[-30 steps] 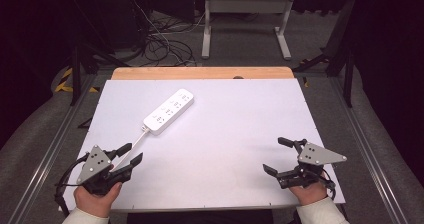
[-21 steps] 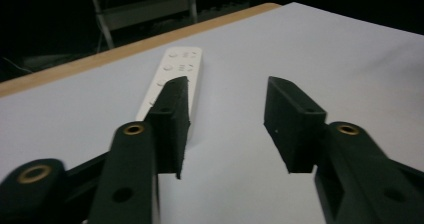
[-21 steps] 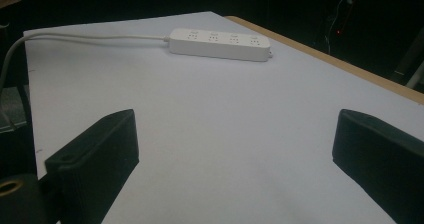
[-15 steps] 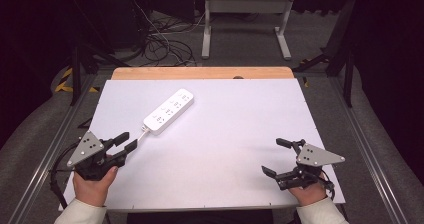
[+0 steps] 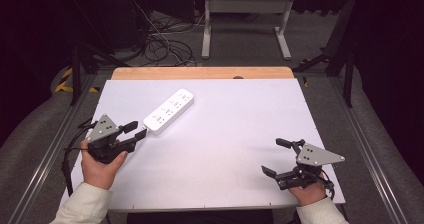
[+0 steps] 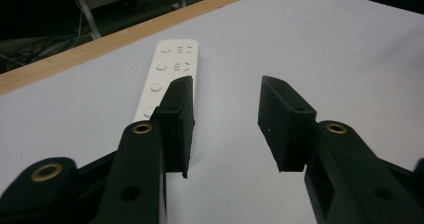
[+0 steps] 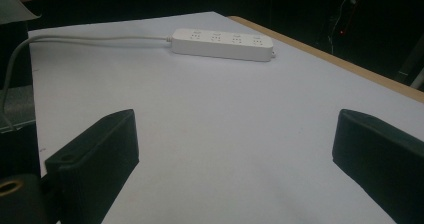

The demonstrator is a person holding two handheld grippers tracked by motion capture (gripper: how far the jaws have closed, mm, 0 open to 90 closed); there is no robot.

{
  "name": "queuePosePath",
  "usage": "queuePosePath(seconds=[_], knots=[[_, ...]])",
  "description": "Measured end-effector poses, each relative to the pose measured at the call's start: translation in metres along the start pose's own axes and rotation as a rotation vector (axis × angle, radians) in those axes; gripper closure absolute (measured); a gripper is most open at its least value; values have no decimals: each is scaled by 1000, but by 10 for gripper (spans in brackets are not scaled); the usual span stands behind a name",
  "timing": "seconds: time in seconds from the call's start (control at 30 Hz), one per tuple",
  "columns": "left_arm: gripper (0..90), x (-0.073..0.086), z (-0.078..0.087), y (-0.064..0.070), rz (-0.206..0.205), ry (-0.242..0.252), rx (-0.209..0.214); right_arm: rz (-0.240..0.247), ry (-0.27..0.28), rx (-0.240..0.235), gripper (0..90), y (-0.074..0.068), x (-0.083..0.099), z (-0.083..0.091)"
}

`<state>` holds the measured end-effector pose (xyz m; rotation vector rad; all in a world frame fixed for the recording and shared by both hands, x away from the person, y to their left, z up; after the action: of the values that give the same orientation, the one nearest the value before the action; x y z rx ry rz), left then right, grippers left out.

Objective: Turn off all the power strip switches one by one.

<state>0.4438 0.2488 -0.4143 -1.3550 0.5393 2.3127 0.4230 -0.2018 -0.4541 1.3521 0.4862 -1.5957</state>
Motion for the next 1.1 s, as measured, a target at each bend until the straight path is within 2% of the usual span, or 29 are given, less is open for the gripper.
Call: queuePosePath(seconds=[0.17, 0.23, 0.37, 0.43, 0.5, 0.53, 0.57, 0.6, 0.7, 0.77, 0.8, 0.87, 0.97, 1.0, 1.03, 1.1], knots=[[582, -4, -13, -4, 1, 5, -11, 0, 0, -1, 51, 0, 0, 0], [569, -5, -20, -7, 32, -20, -20, -1, 0, -3, 50, 0, 1, 0], [573, -7, -25, -9, 35, -21, -20, -3, 2, -6, 50, 0, 1, 0], [548, -9, -29, -12, 23, -14, -16, -3, 1, -7, 50, 0, 1, 0], [544, -12, -33, -14, 27, -10, -15, 0, 2, -8, 50, 0, 1, -1], [545, -15, -37, -16, 36, -18, 0, -2, 2, -7, 51, 0, 1, -1], [556, -15, -37, -16, 36, -18, 0, -2, 2, -7, 51, 0, 1, -1], [584, -16, -43, -18, 52, -31, 44, -3, 2, -8, 50, 0, 1, -1], [623, -18, -50, -22, 51, -16, 53, -5, 1, -8, 50, 0, 1, -2], [627, -19, -55, -25, 67, -2, 64, -8, 1, -7, 50, 0, 1, -2], [629, -19, -55, -25, 67, -2, 64, -8, 3, -9, 50, 0, 1, -2], [639, -20, -62, -28, 96, -2, 62, -8, 2, -11, 51, 0, 1, -2], [643, -20, -69, -32, 101, -34, 44, -6, 2, -10, 50, 0, 1, -1], [657, -20, -69, -32, 101, -34, 44, -7, 4, -12, 50, -1, 1, -2], [676, -17, -74, -35, 126, -61, 36, -6, 4, -12, 50, -1, 1, -2], [715, -16, -80, -39, 128, -70, 31, -5, 3, -12, 50, -1, 1, -1]])
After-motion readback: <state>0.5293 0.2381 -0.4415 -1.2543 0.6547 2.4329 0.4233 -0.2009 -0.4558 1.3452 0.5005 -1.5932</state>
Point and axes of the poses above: each handheld gripper's, and its own axes: z roughly backward along the jaws, x roughly out of its underside, y roughly to its right, the point moved 5 cm from there along -z, roughly forward along the jaws, and after that the axes turned 11 degrees about z, right-handed, at the moved point
